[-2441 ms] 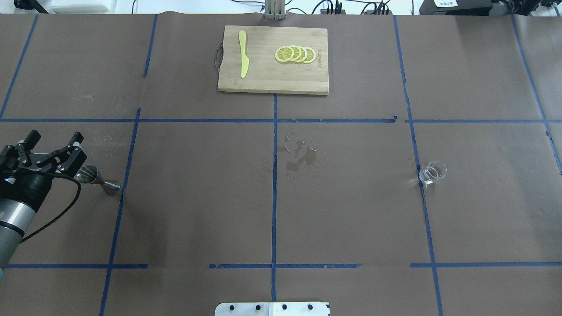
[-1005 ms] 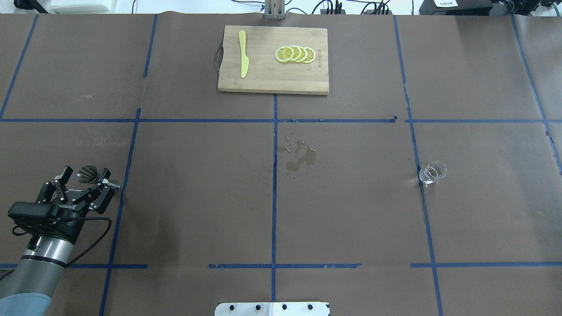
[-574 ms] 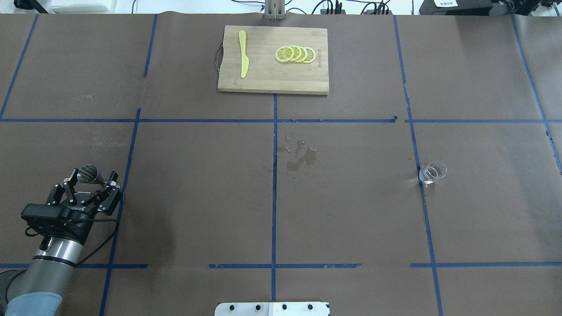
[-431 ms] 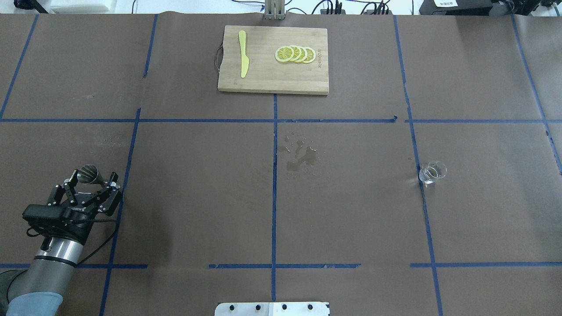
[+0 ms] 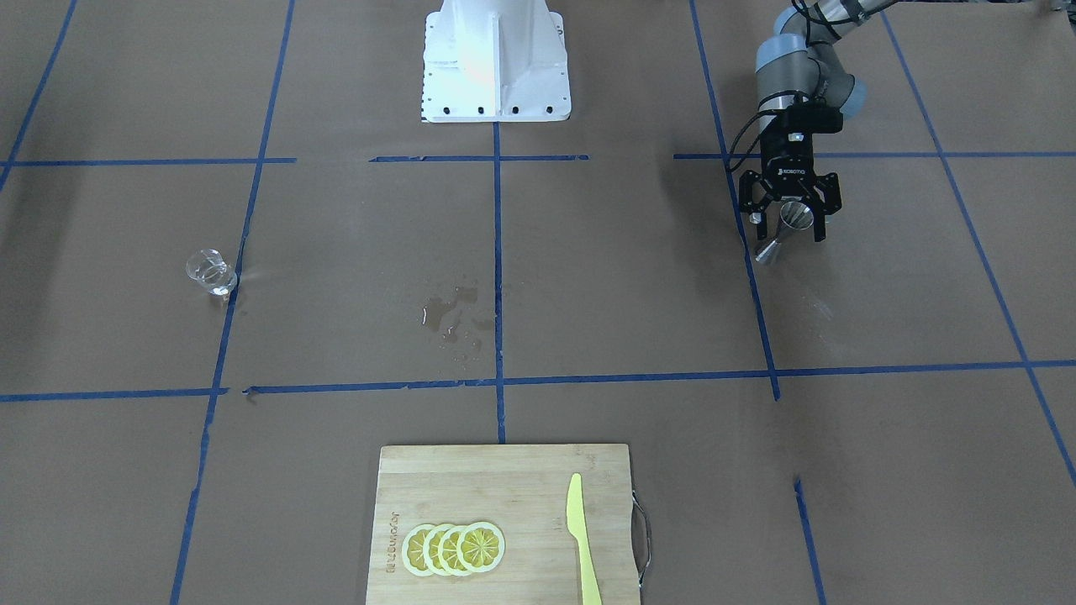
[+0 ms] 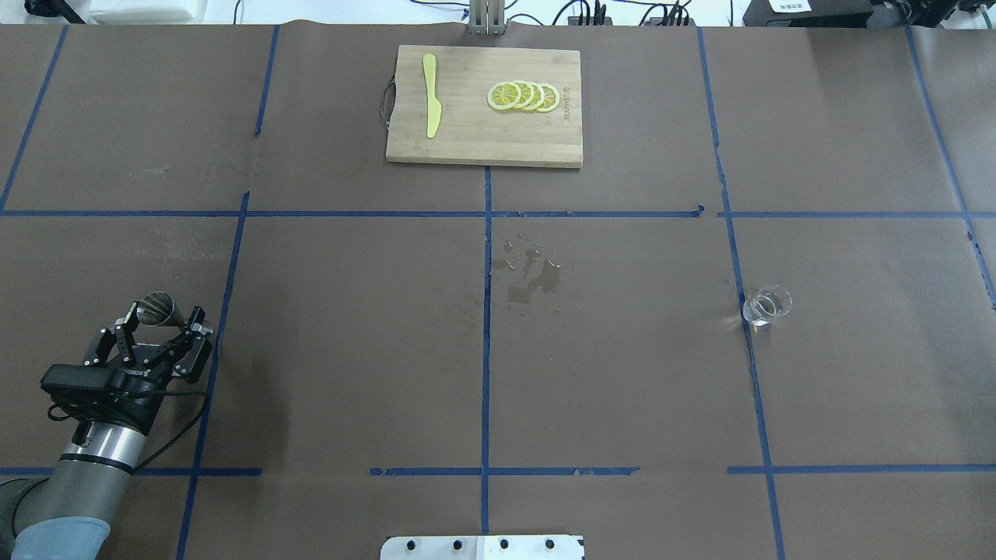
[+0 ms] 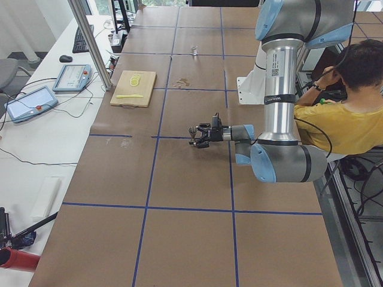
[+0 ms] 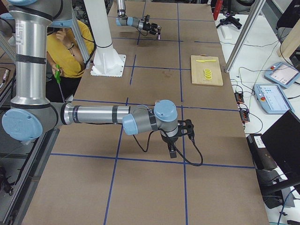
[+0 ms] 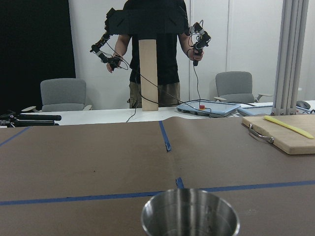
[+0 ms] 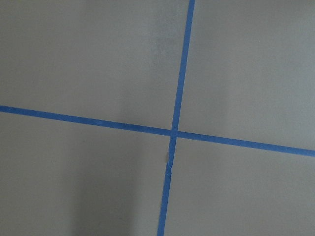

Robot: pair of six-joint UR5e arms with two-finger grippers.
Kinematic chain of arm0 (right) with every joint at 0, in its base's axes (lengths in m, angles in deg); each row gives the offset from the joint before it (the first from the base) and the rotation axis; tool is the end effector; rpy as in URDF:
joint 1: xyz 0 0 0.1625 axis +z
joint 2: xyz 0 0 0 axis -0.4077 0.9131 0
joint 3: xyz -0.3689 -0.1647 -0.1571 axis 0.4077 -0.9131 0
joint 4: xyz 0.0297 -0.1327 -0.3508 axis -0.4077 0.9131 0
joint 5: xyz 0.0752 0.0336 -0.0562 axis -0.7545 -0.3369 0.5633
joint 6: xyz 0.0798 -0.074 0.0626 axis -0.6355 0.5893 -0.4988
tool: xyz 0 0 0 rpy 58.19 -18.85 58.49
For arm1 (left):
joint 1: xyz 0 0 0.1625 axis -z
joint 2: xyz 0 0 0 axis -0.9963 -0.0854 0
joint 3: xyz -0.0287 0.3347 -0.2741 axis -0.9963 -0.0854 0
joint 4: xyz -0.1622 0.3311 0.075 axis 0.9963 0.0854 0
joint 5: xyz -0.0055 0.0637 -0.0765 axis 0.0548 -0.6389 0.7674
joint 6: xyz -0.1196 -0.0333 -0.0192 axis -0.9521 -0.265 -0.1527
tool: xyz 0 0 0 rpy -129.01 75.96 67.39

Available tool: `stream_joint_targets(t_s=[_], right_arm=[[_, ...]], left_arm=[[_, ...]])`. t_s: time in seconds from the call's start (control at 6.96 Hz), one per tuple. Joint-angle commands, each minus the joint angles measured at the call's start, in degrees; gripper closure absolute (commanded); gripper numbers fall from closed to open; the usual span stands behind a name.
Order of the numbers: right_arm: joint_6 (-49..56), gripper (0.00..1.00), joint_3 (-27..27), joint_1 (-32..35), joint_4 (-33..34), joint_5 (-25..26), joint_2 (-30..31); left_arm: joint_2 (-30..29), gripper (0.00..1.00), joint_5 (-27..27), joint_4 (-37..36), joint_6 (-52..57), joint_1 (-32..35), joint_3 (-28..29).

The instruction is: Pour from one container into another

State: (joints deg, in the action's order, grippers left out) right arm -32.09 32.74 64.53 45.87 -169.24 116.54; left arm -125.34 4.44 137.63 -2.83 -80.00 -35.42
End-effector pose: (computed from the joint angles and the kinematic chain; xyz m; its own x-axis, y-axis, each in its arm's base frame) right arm 0.0384 -0.4344 0.6450 0.7367 -0.1274 0.6641 -0.0343 0.9738 0.2249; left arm 0.3694 -0.2867 0.5595 0.7201 0.0695 -0.6904 0.6630 0.2247 0.7141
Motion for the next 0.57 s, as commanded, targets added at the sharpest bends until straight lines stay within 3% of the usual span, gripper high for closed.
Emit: stream_joint_targets(t_s=[0.0,0.43], right_arm=[[-0.05,0.00,0.11,0.00,0.00,0.00,-0.01],[0.03,0.00,-0.06,0.00,0.00,0.00,-0.01]], left_arm=[[-0.01,0.33,0.07,0.46,-0.37,-1.31,0.36],[-0.01,0.43,0.07,0.55,-0.54,-1.93,1.24]])
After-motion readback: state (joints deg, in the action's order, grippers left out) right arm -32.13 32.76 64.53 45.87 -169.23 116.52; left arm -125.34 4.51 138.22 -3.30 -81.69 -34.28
